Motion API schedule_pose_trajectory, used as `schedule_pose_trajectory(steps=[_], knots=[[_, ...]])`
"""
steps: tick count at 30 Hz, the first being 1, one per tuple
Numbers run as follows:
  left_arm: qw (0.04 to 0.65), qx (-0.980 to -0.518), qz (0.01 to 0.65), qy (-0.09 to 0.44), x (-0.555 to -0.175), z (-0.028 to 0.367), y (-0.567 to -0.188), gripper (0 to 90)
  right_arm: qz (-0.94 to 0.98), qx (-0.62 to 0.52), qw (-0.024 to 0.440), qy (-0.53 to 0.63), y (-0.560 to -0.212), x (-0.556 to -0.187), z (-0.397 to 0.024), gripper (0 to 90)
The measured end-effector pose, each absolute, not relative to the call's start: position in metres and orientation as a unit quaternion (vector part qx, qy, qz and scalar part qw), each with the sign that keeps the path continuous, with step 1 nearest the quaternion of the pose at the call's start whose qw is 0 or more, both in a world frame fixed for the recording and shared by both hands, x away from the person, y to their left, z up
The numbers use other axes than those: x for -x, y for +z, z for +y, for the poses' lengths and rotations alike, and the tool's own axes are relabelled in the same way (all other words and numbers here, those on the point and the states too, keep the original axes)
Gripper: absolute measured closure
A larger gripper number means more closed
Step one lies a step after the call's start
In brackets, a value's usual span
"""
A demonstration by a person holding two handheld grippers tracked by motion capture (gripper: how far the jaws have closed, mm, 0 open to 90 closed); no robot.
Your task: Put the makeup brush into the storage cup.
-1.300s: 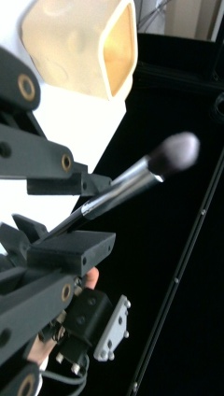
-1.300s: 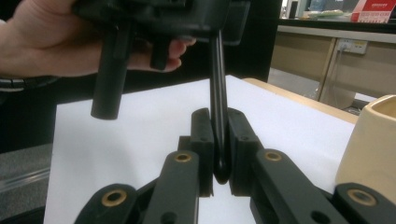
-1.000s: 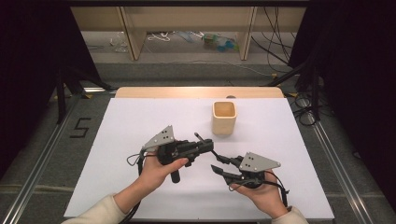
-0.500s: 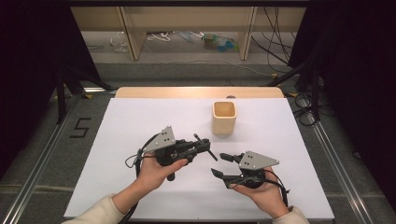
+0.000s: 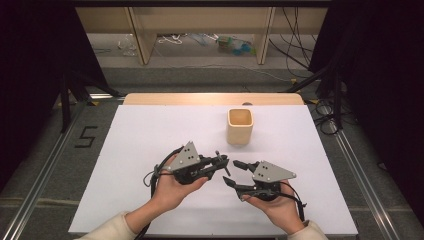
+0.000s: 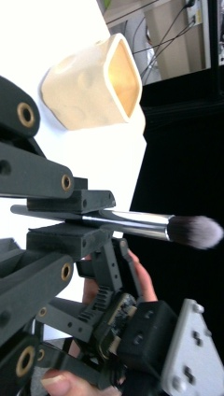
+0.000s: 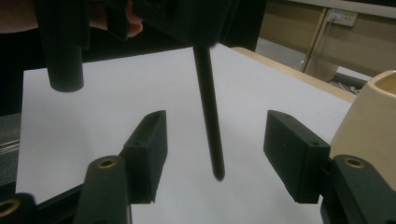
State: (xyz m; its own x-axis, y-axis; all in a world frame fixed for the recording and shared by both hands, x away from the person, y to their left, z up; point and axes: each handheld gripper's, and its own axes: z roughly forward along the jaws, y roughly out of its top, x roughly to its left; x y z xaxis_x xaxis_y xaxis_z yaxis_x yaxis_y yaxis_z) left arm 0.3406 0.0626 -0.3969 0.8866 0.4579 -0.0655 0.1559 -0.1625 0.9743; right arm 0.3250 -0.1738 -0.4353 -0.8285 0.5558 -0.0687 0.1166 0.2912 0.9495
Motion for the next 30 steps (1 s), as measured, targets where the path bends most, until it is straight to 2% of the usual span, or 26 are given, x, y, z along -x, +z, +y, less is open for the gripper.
schedule_pose_trajectory(steps=[13,20,30], knots=[[0.605,-0.758,0.211,0.121,-0.34,0.058,-0.399,83.2,0.768,-0.221,0.201,0.566,-0.44,-0.327,-0.167,55.4],[0.603,-0.759,0.213,0.12,-0.341,0.058,-0.4,83.3,0.77,-0.219,0.197,0.566,-0.441,-0.326,-0.164,67.3],[0.6,-0.763,0.212,0.115,-0.342,0.058,-0.402,83.2,0.77,-0.214,0.203,0.566,-0.441,-0.325,-0.163,77.3]])
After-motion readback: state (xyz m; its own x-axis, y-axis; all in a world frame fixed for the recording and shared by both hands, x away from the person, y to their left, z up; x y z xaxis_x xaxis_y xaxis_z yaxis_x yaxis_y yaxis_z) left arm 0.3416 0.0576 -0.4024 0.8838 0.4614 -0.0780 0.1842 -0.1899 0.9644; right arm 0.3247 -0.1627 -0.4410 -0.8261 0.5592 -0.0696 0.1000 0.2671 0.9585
